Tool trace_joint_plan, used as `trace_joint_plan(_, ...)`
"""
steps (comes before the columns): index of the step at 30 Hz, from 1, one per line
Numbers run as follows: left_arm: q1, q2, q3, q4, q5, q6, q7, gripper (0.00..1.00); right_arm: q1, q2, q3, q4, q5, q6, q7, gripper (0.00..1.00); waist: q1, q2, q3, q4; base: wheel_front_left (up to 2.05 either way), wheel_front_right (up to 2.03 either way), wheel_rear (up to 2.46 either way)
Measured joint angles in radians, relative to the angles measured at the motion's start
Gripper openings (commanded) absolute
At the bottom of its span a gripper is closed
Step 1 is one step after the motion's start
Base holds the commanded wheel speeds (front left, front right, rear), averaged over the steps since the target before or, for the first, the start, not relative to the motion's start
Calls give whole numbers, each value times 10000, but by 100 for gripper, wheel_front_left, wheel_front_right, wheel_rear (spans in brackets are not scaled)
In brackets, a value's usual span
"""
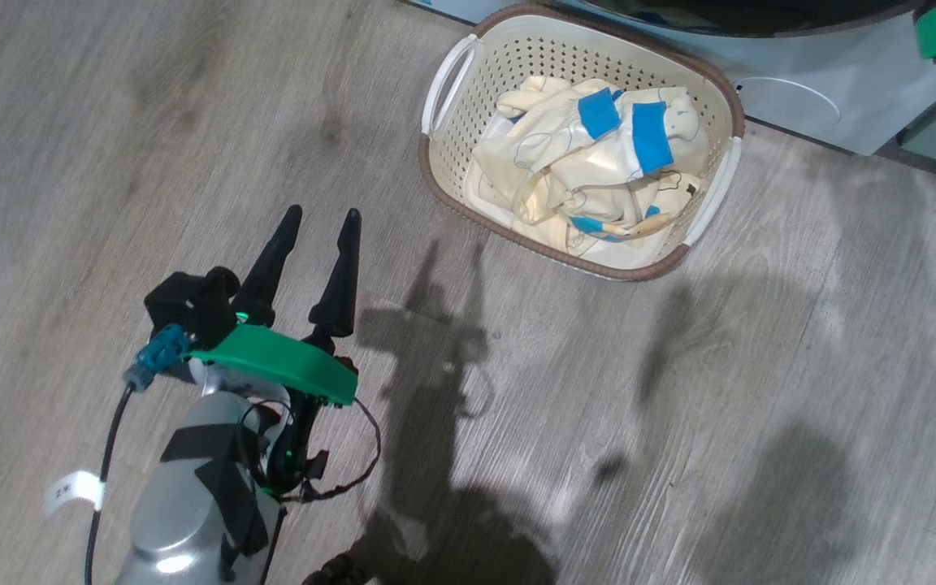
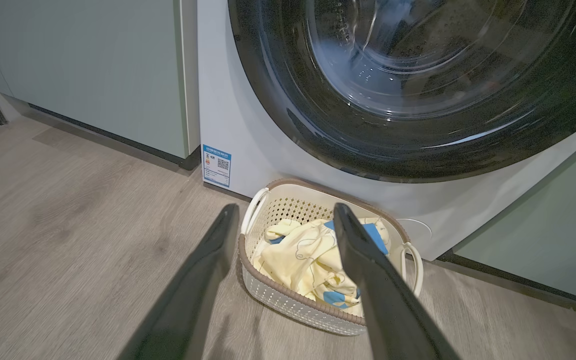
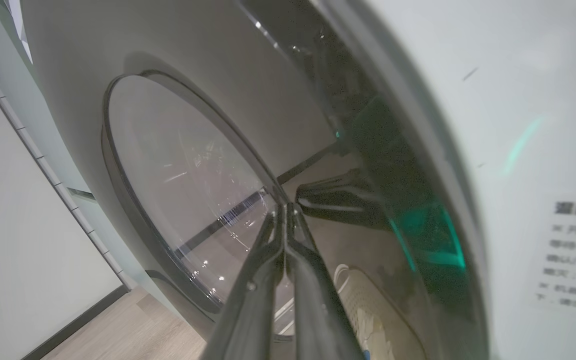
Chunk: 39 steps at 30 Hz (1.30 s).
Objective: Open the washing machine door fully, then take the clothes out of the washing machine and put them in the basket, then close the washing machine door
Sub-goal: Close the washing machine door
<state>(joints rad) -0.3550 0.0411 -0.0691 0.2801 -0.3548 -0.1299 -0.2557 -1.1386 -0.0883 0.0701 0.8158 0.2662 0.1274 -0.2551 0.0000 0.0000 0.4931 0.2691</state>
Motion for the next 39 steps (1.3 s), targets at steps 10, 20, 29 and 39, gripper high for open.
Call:
trace_joint_plan(10,-3,-36,6,13,-2,0,0,100,-7,0,54,-19,-35,0,0,0,0,0,-104,18,0,0,0)
trace_joint_plan(20,29,-6,33,201,-2,0,0,100,621,8,685,-217,539,0,-2,0,-1,0,-805,-89,0,0,0)
trace_joint_plan(29,260,784,56,867,-362,0,0,100,3018,150,1720,-865,1277,0,0,40,-2,1,-2206,-279,0,0,0)
trace_joint_plan(39,740,1841,-31,1618,-884,0,0,100,5290,257,2222,-1693,1839,0,0,100,-2,1,-3591,-999,0,0,0)
